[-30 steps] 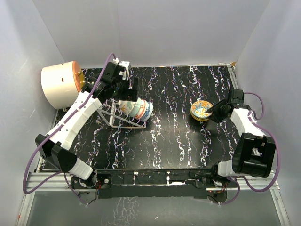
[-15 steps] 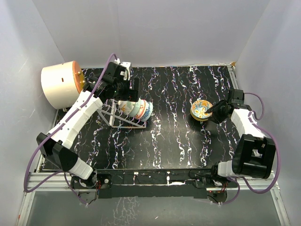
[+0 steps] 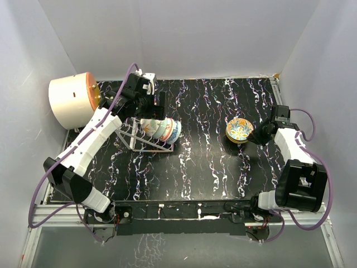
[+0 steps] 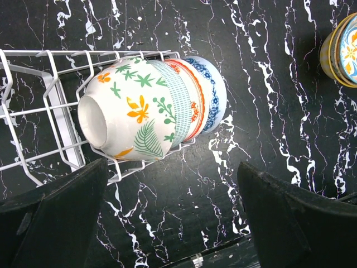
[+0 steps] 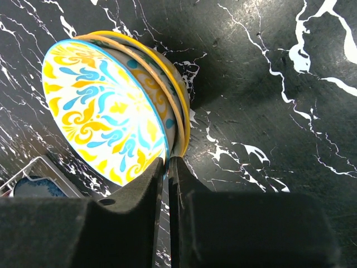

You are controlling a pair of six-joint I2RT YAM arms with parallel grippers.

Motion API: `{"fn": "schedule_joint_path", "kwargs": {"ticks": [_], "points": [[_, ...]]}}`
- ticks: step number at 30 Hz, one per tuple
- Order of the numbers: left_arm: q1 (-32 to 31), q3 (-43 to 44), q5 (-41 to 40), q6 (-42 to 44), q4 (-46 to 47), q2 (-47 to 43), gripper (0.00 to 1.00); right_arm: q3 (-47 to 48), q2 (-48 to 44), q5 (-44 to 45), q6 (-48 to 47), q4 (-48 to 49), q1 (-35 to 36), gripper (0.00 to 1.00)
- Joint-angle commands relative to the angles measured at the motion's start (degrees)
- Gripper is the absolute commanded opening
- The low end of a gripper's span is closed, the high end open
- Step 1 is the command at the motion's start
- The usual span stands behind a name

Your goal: Unload the bowls from the dish rack

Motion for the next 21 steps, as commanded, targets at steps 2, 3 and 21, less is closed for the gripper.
{"fn": "schedule_joint_path", "kwargs": {"ticks": [2,3,21], "points": [[-0.26,0.06,1.39,-0.48,-0.37,-0.2,0.97,2.46,0.95,1.0,-1.25,0.83,-0.15,0.11],[-0.21,0.06,1.51,-0.58,-0.32,-0.24,0.97,2.21,1.15,0.78,-1.32,1.14,-0.15,0.1],[-0.51,-0.64,-0.33,-2.93,-1.03,1.76,0.97,6.31,-1.91,2.03,-2.17,0.01,-0.15,0.42]]}}
